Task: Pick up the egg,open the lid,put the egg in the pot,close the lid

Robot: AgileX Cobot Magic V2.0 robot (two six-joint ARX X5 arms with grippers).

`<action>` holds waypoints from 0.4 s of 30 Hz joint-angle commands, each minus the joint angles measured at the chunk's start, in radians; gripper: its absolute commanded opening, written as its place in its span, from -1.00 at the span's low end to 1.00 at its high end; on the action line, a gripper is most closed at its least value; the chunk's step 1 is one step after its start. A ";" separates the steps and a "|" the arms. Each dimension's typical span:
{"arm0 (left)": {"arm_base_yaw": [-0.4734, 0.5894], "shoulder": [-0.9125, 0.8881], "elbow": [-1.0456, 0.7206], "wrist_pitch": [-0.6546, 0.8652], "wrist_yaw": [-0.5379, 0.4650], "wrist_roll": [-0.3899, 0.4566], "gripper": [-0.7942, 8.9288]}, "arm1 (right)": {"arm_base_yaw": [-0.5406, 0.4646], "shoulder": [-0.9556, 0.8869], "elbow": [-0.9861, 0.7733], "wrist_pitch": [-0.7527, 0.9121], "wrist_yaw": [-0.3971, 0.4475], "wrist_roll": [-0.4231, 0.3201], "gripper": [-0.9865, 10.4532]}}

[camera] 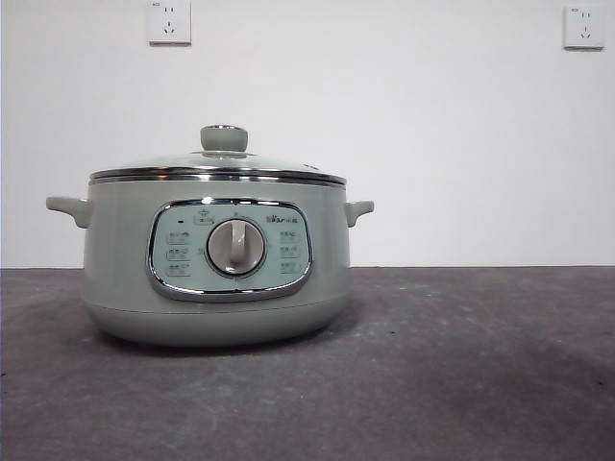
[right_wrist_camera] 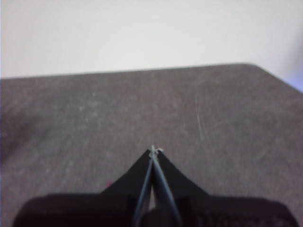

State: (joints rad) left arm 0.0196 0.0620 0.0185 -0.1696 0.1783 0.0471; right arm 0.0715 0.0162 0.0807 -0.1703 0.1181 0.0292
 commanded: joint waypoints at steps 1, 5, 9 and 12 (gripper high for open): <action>0.004 0.000 -0.009 0.009 0.005 -0.008 -0.84 | -0.001 -0.008 -0.042 0.014 -0.002 0.000 -0.83; 0.004 0.000 -0.009 0.009 0.005 -0.008 -0.84 | -0.001 -0.008 -0.067 -0.011 -0.002 -0.005 -0.83; 0.004 0.000 -0.009 0.009 0.005 -0.008 -0.84 | -0.001 -0.008 -0.066 -0.009 -0.005 0.001 -0.83; 0.004 0.000 -0.009 0.009 0.005 -0.008 -0.84 | 0.000 -0.008 -0.066 -0.009 -0.007 0.001 -0.83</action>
State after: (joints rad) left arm 0.0196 0.0624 0.0185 -0.1696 0.1783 0.0471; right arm 0.0715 0.0105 0.0246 -0.1852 0.1116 0.0292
